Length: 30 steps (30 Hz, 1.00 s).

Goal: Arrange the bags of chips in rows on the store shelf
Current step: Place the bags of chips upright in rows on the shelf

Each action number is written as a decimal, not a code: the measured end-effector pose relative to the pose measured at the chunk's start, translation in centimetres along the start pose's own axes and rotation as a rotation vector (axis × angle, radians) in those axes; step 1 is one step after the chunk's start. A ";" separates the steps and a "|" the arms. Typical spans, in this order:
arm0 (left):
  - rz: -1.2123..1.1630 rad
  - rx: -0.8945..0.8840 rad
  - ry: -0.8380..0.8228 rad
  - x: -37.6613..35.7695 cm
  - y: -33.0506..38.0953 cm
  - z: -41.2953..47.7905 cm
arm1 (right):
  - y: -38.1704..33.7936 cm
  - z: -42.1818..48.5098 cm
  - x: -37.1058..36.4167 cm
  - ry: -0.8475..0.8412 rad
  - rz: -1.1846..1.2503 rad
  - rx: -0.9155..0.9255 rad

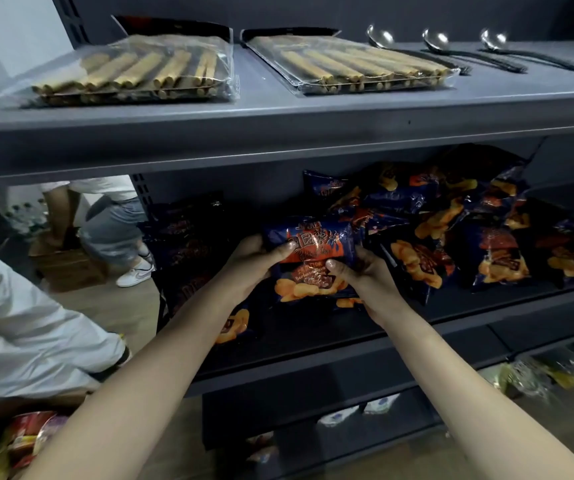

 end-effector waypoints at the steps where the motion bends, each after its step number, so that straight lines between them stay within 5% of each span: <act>1: 0.007 0.003 -0.002 -0.1 -0.2 0.0 | 0.2 0.0 0.2 0.008 -0.010 -0.004; 13: 0.064 -0.128 0.025 1.2 4.7 2.1 | 1.8 0.0 2.2 0.087 -0.065 -0.074; 20: 1.049 -0.281 -0.044 1.6 2.7 2.2 | 3.1 -0.8 -0.1 -0.059 -0.369 -0.055; 30: 1.655 -0.444 0.044 1.5 0.1 2.3 | 3.0 -2.9 -2.4 0.046 -0.797 0.400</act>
Point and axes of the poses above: each hand's wrist, its own z-axis towards the middle knuckle, its own x-axis out of the back of the hand, y = z × x, the point moved 6 cm from there along z, towards the middle knuckle, and after that the axes turned 1 degree about x, right-handed, at the moved point
